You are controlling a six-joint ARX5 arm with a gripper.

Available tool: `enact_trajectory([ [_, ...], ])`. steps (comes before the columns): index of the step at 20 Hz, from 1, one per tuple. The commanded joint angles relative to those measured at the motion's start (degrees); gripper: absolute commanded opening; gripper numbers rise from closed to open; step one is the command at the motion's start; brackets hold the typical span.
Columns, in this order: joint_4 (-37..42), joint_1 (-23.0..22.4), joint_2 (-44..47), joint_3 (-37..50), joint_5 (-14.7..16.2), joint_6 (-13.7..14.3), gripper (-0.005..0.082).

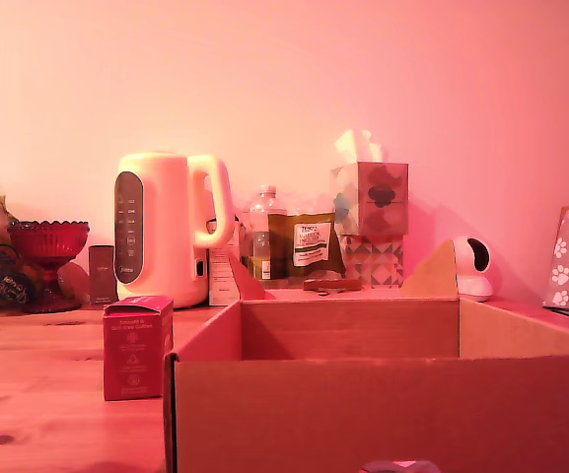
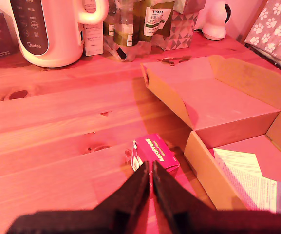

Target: Pick the red carton of coffee filters and place it in the cardboard box

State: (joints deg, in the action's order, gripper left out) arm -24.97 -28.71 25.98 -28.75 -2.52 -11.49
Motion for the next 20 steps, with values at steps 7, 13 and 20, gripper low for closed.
enact_trajectory([
  [7, -1.6, 0.2, -0.1, 0.7, 1.2, -0.5, -0.0024],
  [13, 2.2, 0.2, 0.0, 0.7, 0.8, -0.5, -0.0024],
  [20, 11.2, 0.1, 1.9, 0.7, -2.3, -1.0, -0.0024],
])
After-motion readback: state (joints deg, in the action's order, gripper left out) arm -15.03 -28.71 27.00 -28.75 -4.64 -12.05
